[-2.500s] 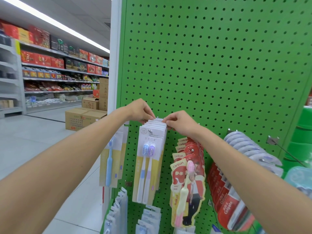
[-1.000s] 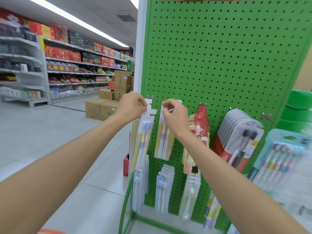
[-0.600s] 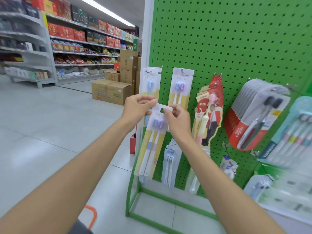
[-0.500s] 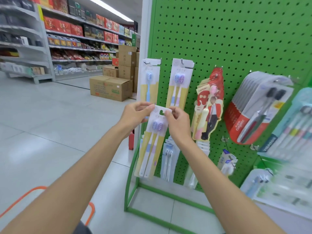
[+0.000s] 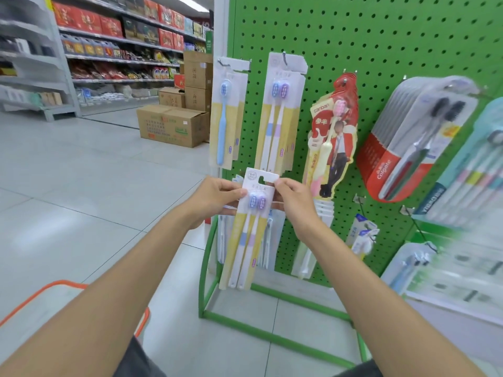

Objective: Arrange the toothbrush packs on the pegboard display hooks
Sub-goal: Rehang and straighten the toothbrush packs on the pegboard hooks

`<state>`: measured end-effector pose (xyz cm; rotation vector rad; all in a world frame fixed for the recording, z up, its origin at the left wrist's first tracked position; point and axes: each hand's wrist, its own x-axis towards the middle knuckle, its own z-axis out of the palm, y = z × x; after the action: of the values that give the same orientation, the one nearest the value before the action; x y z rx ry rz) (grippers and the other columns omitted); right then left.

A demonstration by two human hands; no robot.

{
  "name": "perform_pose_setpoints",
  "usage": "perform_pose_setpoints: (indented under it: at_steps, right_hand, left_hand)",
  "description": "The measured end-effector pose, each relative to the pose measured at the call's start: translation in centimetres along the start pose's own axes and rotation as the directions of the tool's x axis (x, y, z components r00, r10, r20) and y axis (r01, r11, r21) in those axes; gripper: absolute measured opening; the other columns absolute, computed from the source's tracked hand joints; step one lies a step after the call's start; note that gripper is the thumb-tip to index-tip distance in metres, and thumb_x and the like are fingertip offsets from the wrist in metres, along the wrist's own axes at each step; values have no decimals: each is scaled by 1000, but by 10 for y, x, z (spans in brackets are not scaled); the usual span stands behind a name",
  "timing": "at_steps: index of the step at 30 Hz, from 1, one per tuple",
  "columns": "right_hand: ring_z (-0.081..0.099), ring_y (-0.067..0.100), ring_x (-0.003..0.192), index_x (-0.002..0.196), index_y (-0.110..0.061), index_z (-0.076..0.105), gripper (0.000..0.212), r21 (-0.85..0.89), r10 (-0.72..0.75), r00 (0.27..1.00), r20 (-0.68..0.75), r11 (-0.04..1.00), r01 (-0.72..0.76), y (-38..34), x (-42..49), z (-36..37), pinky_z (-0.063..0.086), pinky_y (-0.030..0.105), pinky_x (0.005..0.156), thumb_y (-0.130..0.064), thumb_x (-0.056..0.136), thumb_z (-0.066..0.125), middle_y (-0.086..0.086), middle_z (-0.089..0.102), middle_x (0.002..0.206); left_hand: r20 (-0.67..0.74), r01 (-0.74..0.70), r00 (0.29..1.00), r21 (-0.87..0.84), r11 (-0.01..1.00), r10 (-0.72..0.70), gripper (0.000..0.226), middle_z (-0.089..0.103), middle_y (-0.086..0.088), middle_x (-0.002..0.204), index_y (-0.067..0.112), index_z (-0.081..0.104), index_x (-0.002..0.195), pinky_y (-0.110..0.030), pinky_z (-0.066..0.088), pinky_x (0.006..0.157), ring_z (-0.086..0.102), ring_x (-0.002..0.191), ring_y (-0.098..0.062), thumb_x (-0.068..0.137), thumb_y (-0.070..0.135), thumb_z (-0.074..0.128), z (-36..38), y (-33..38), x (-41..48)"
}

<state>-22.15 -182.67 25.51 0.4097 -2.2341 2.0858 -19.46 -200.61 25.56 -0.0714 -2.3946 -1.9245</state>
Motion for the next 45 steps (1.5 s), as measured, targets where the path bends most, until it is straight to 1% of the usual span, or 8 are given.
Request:
perform_pose_setpoints:
  at_steps: [10,14,22,26,31,36,41,45]
  right_hand:
    - [63,20,75,104,-8,69,46,-158,355,863,358,934,-319,29,-23,-5,53,38,84,-45,102,42,4,71,79]
    - [69,26,99,119,-11,65,48,-127,442,775,452,892,-435,43,-27,-6,54,38,92,-50,100,44,13,73,109]
    - [69,23,103,118,-7,66,30,-213,423,688,589,903,-374,59,-39,-12,54,33,95,-15,90,70,7,73,111]
    - [72,21,93,104,-10,68,19,-274,416,702,578,909,-314,61,-45,-14,55,34,94,-8,86,74,3,76,95]
    - [73,19,74,109,-12,64,24,-358,259,845,469,930,-87,59,-56,-5,61,38,78,-8,86,71,0,74,91]
    - [70,15,63,141,-55,29,68,-619,68,894,443,744,251,58,-63,-4,59,42,67,-22,86,51,1,68,92]
    - [63,24,66,143,-66,0,81,-547,84,883,463,810,210,63,-64,-4,57,39,72,-27,94,52,16,61,124]
    - [63,-5,70,152,-44,2,102,-321,136,883,448,947,17,63,-66,0,48,11,75,-16,85,74,-19,54,118]
  left_hand:
    - [-236,-29,971,-277,960,-38,13,76,-7,96,7,71,98,-22,59,65,73,75,-13,96,15,61,3,3,4]
    - [-329,-54,943,-293,955,-47,13,74,-3,88,7,69,93,-20,57,59,72,68,-9,96,17,61,-2,5,6]
    - [-431,-63,900,-270,961,-63,17,73,-5,94,4,67,103,-19,57,60,70,74,-12,96,18,61,-15,5,6]
    - [-431,-65,902,-215,975,-35,18,73,-5,99,8,61,113,-25,60,65,70,76,-14,97,18,61,-12,5,4]
    - [-353,-86,934,-78,993,54,21,65,-4,109,16,50,114,-37,59,83,68,92,-19,100,32,53,-3,7,4]
    - [-293,-96,953,-54,994,77,54,53,2,117,17,43,121,-35,61,77,67,97,-15,83,32,77,3,7,1]
    - [-324,-79,946,-138,987,30,46,56,-11,120,17,44,121,-34,62,70,67,91,-20,85,1,67,1,10,4]
    - [-288,-117,957,-239,964,45,46,66,-8,115,13,49,132,-32,60,67,70,88,-20,92,-9,52,0,11,3]
